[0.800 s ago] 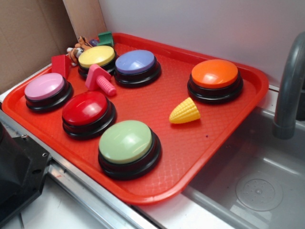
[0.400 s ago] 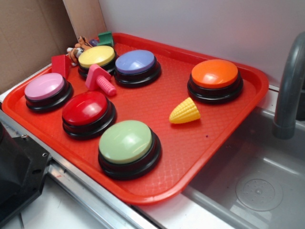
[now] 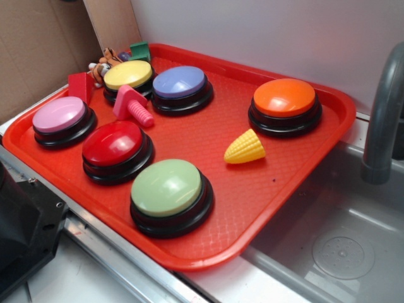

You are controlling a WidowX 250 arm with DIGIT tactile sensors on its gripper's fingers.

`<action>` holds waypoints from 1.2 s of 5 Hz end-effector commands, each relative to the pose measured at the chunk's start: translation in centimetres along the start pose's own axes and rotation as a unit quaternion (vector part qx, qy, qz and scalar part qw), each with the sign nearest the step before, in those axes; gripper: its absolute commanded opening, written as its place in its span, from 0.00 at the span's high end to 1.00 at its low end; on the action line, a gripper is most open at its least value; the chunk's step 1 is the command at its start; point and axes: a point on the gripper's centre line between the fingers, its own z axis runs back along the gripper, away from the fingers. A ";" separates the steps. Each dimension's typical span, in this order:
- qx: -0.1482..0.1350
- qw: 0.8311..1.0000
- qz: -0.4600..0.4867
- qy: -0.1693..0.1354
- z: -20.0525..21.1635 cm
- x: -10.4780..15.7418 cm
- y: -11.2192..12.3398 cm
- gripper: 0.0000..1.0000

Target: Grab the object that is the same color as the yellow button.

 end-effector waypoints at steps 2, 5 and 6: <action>0.025 0.990 -0.127 -0.059 -5.2 9.5 -3.3 0.00; -0.036 0.987 -0.154 -0.012 -11.6 9.8 -7.7 0.00; -0.058 0.986 -0.156 0.000 -13.9 9.2 -8.7 0.00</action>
